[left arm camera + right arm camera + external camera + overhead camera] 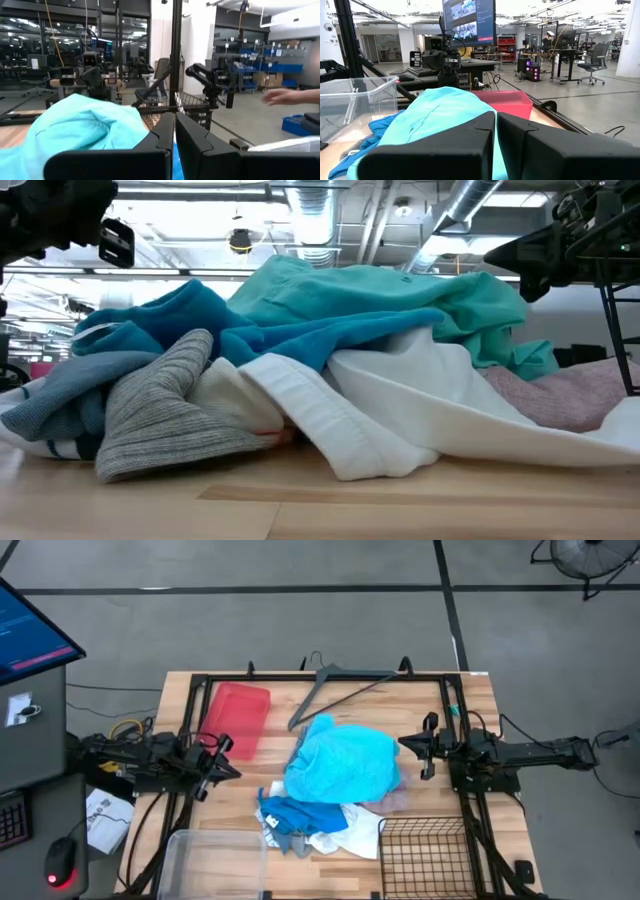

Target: Pick & Place Cloths

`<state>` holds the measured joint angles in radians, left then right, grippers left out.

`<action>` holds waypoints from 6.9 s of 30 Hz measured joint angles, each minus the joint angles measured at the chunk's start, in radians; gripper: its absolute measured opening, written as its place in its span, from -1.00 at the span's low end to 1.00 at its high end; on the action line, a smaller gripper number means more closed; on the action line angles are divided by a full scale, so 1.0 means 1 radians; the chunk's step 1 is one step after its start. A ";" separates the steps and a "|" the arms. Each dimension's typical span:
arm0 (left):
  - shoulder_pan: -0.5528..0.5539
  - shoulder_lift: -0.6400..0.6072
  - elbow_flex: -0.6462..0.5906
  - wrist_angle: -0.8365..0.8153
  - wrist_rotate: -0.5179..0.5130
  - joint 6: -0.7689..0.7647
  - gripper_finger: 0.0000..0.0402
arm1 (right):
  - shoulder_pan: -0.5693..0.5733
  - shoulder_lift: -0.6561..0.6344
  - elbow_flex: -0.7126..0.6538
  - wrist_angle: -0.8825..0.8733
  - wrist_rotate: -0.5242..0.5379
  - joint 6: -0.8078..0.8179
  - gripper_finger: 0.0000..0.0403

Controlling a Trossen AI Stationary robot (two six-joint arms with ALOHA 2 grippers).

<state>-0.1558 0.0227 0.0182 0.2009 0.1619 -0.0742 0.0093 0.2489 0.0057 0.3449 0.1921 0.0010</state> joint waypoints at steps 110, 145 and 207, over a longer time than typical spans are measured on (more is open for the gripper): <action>0.158 1.631 1.213 -0.399 -0.350 0.324 -0.97 | 0.018 0.073 0.068 0.125 0.053 0.287 0.09; 0.103 1.326 1.214 -0.347 -0.377 0.358 -0.99 | 0.083 1.312 0.967 0.138 0.100 -0.293 0.32; 0.012 1.122 1.043 -0.470 -0.329 0.217 0.50 | 0.158 1.424 1.323 0.065 -0.063 -0.337 -0.98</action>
<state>-0.1438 1.1446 1.0609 -0.2691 -0.1673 0.1431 0.1675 1.6733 1.3289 0.4096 0.1290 -0.3361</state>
